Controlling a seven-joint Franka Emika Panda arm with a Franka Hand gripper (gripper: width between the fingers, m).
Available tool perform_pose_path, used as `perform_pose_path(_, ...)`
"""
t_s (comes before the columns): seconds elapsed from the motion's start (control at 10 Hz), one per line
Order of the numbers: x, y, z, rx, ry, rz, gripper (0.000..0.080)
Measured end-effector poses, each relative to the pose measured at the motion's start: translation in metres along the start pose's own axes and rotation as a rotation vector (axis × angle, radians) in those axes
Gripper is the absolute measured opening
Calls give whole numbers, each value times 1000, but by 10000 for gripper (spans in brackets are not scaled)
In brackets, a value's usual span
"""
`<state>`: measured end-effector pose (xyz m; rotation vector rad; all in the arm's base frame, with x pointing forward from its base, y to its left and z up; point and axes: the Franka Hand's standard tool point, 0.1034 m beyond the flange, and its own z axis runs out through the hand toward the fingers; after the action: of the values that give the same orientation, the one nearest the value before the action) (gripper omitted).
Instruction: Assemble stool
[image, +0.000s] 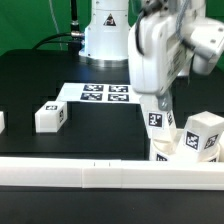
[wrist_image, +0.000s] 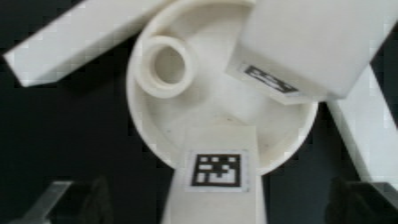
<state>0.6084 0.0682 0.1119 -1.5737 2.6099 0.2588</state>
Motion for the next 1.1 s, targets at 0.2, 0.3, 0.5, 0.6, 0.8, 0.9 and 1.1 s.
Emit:
perform_pose_path(0.2, -2, 0, -1, 5, -2, -61, 648)
perform_pose_path(0.3, -2, 0, 0, 3, 0, -83, 648)
perform_pose_path(0.5, 1, -1, 6, -3, 24, -367, 648)
perform_pose_path(0.6, -3, 1, 5, -16, 27, -459, 648)
perform_pose_path(0.8, -11, 2, -3, -36, 28, -589, 648)
perform_pose_path(0.9, -9, 2, -1, -38, 28, -652, 648)
perform_pose_path(1.1, -9, 2, -2, -42, 33, -840, 648)
